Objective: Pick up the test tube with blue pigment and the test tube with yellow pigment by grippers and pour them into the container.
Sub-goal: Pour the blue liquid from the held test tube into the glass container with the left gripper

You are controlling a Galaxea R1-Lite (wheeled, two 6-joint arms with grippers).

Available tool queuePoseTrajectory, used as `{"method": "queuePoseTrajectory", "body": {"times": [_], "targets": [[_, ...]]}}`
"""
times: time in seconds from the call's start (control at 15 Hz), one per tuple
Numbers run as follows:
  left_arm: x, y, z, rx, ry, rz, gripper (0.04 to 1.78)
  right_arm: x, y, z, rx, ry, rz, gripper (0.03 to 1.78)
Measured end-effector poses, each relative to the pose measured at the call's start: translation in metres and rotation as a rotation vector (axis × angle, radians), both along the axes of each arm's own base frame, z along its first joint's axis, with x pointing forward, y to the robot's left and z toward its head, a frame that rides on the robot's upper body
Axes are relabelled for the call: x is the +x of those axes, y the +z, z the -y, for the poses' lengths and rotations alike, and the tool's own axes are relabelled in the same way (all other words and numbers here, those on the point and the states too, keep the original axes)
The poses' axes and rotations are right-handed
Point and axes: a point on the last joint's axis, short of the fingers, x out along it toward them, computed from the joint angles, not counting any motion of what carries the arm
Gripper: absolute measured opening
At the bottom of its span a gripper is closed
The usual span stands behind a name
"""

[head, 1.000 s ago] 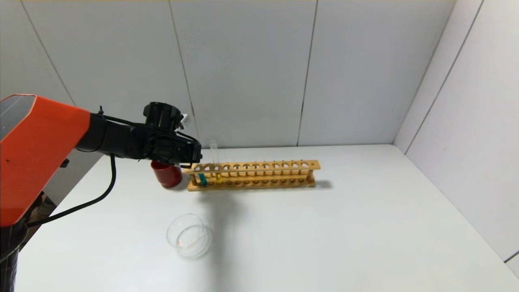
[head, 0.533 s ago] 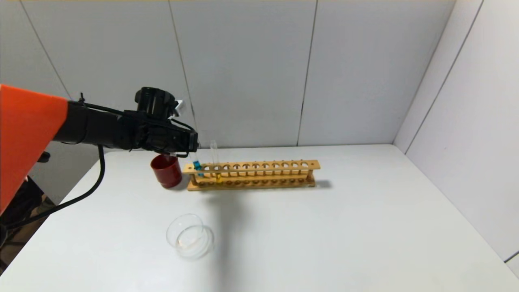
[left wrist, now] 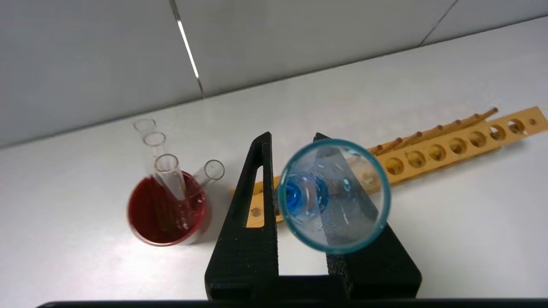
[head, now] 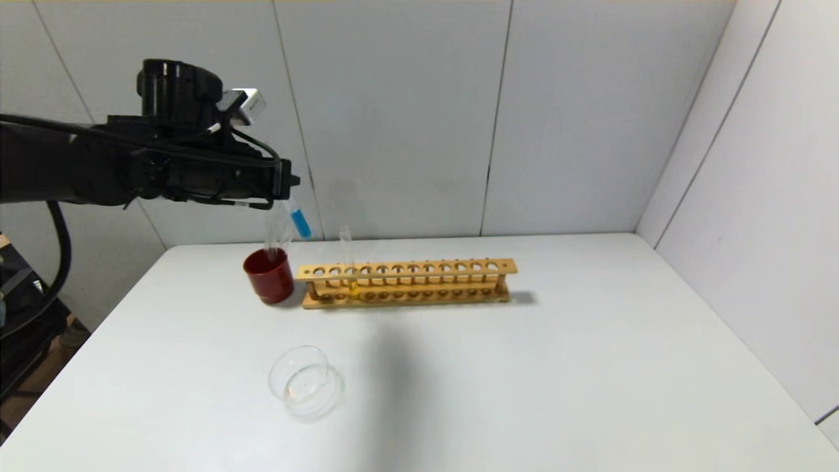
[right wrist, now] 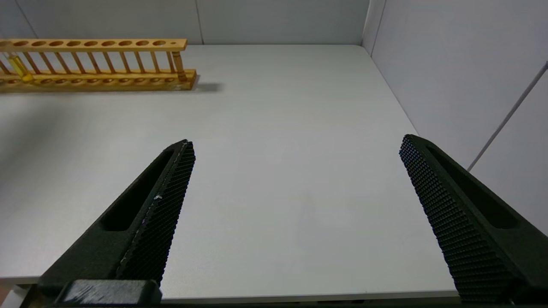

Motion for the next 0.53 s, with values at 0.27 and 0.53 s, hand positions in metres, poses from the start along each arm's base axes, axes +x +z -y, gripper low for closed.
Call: {"method": "queuePoseTrajectory", "body": {"times": [0.27, 0.53], "targets": [[-0.048, -0.006, -0.014, 0.135, -0.040, -0.002, 0.34, 0.000, 0.000, 0.000, 0.000, 0.000, 0.000, 1.75], [-0.095, -0.023, -0.028, 0.254, -0.109, 0.048, 0.34, 0.000, 0.000, 0.000, 0.000, 0.000, 0.000, 1.75]]}}
